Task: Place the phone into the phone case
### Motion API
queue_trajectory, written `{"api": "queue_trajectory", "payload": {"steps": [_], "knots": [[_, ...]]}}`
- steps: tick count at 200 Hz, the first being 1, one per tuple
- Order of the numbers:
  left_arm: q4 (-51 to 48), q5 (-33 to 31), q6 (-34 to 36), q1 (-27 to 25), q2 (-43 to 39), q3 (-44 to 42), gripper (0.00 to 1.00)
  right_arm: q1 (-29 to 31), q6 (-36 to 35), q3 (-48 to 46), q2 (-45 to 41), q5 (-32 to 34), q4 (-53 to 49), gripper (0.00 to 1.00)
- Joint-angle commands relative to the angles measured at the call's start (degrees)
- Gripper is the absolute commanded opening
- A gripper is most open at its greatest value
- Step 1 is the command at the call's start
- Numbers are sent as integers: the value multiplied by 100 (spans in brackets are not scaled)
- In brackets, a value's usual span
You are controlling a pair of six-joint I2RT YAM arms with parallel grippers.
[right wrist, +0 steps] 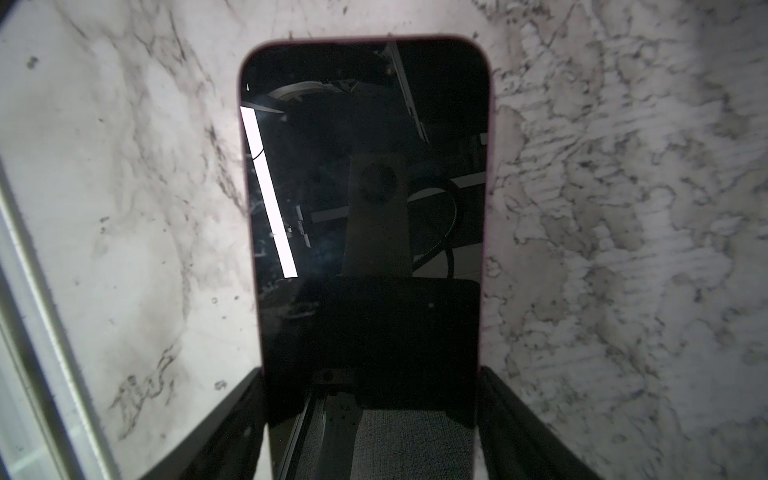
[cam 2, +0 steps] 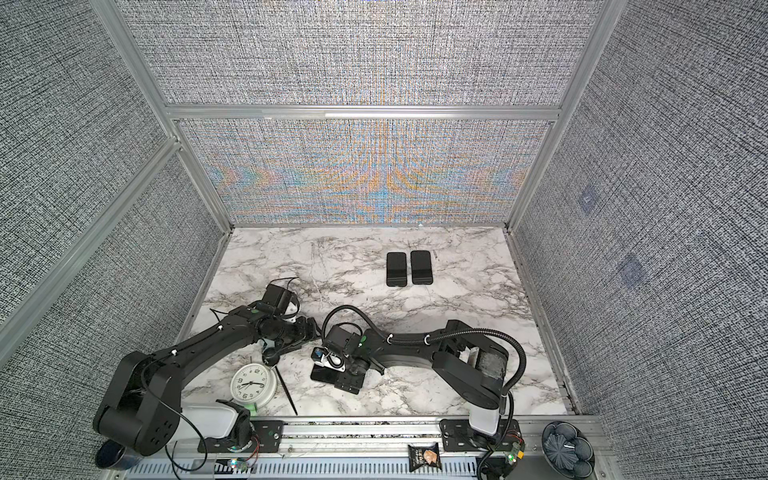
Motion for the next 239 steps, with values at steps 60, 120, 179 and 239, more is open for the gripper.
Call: {"api": "queue_trajectory", "payload": {"steps": [60,120,179,239], "knots": [[-10,206,-54,28,-25,-31,83,-164,261,-402,-200,-165,241,73],[23,470,-118,33,-36,-103,83,-339,508,-847,-411,-355,812,70],[258,960,-211,33,-118,-289,80,-524,649,-1139,-601,-415,1191,69],[788,1411,-432,41,-158,-693,79,-633,772,-1357,-743,-436,1440,68]]}}
